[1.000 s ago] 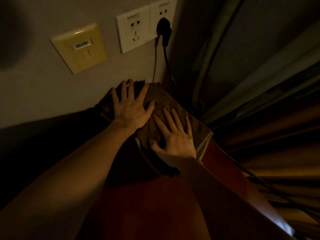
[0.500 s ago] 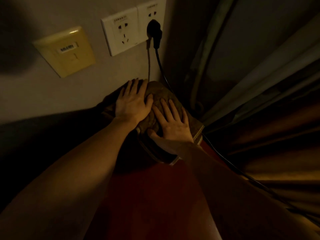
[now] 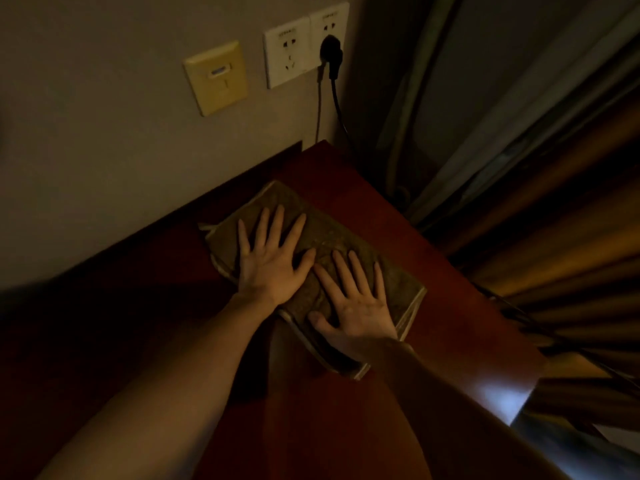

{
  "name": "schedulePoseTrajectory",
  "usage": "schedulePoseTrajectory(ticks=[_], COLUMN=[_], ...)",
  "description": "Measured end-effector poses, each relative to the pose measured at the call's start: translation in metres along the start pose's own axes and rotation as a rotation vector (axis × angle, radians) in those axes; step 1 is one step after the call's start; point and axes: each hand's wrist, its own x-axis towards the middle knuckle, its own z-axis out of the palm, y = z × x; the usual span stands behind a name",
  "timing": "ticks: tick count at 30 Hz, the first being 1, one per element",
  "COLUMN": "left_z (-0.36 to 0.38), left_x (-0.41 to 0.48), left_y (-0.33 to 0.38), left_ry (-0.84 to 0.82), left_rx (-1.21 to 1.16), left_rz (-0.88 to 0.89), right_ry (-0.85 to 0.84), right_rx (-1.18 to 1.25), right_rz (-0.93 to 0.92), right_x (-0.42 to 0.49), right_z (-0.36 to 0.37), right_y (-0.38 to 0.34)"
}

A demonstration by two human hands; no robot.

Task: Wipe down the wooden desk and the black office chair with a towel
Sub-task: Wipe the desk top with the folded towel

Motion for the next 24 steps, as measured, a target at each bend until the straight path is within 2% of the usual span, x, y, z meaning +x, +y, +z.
schedulePoseTrajectory(ticks=[11,15,19,21,23,24], left_z=[0.023,0.028,0.028,0.022,0.013,0.010], left_x=[-0.256,-0.332,-0.379,-0.380,-0.368,-0.360], left_y=[-0.035,-0.052,-0.066,-0.076,-0.089,-0.094], left_ry=[-0.043,-0.061,-0.157,-0.155,-0.110,-0.083], left_rx=[-0.007,-0.017,0.026,0.110,0.180,0.188], left_rz=[-0.072,-0.086,-0.091,-0.040,0.091,0.197], right_ry=[-0.039,-0.065,-0.027,0.090,0.218,0.217], right_rx=[0.042,0.061,0.065,0.096,0.141,0.180], right_rz=[-0.042,-0.063,-0.065,0.038,0.311,0.449], right_x=[-0.201,-0.254,-0.282,-0.286,-0.286,-0.283], right_z=[0.064,0.082,0.094,0.098,0.096,0.095], right_y=[-0.127,-0.165,-0.188,-0.197,-0.204,-0.205])
